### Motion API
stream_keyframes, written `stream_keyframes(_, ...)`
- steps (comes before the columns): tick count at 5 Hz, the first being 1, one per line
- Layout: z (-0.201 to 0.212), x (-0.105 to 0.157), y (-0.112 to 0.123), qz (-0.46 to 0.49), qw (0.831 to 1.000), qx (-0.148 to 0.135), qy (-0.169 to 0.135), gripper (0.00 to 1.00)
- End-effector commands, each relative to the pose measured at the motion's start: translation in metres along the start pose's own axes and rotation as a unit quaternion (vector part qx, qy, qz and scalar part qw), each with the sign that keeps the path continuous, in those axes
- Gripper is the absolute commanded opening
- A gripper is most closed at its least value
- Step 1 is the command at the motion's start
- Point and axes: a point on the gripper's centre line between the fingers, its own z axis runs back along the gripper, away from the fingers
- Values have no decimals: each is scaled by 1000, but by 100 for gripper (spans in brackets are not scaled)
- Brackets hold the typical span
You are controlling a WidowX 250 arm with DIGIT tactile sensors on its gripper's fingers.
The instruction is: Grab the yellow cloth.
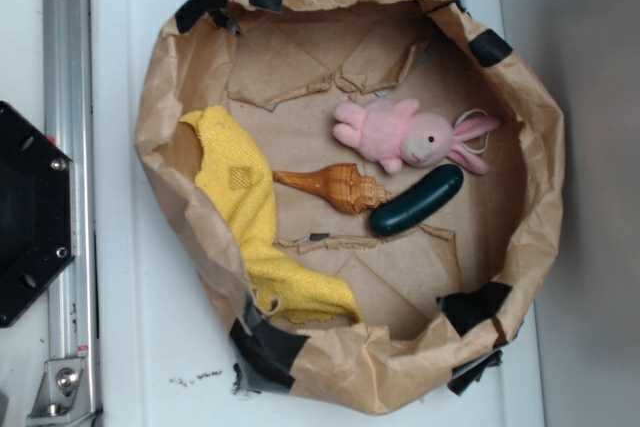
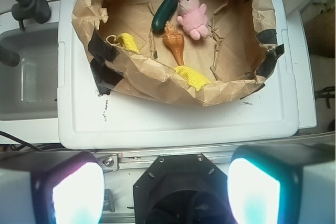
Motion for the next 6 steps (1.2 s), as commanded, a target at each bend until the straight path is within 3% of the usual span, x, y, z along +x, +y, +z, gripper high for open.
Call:
stream_keyframes(1,0,0,0,0,1000,0,0,100)
stream_keyframes(2,-28,47,6,31,998,-47,17,100)
stream_keyframes(4,-111,123,0,56,993,-90,57,100)
stream_keyframes(5,-165,128,-8,46,986,-121,103,100)
stream_keyframes(6,-188,108,-27,18,984,-117,129,100)
